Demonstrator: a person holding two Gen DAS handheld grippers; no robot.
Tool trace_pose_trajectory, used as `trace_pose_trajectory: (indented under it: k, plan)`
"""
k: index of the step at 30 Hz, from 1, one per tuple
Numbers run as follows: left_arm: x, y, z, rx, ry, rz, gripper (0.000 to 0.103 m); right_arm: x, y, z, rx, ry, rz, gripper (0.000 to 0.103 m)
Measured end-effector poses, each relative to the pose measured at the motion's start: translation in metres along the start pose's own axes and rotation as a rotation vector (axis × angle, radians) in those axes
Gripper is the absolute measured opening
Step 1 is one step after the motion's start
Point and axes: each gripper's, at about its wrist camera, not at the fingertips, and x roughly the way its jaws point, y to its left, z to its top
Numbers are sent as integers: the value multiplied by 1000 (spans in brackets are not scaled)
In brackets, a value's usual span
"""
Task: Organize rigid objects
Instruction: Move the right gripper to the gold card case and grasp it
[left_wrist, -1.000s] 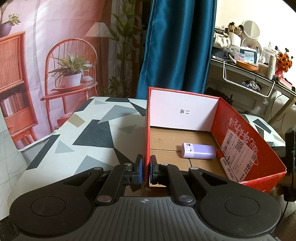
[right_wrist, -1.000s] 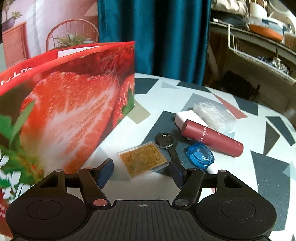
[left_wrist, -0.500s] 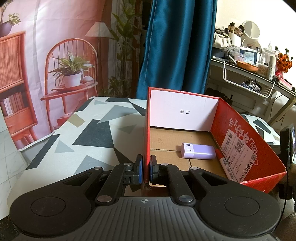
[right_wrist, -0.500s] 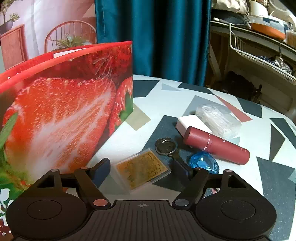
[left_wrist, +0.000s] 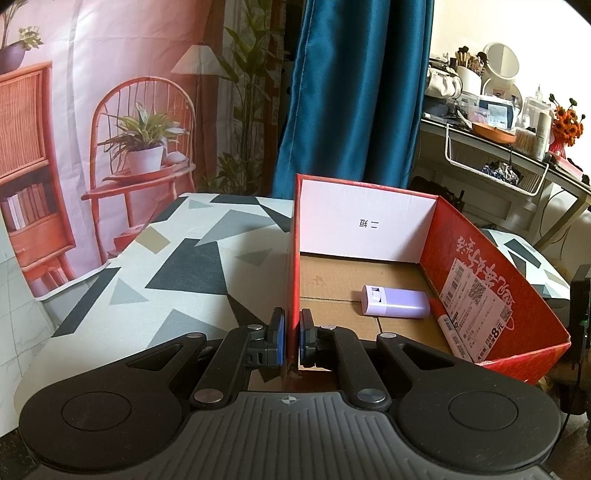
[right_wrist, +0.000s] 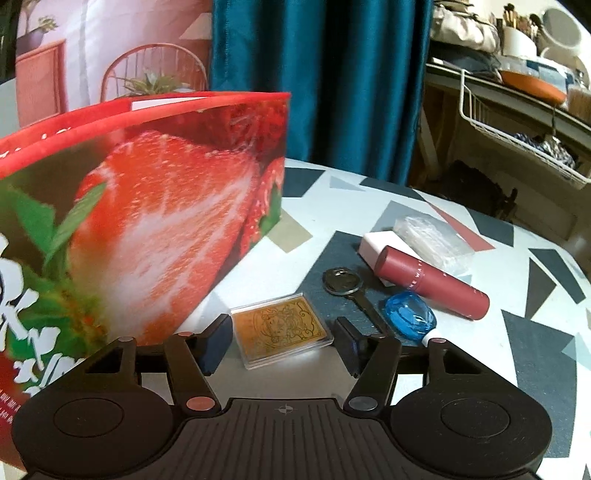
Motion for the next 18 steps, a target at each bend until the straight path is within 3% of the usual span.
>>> trace_pose_trajectory:
  k: [18]
  plan:
    - [-2, 0, -1, 0, -7, 0, 9, 1, -4, 0, 20, -5, 23, 56]
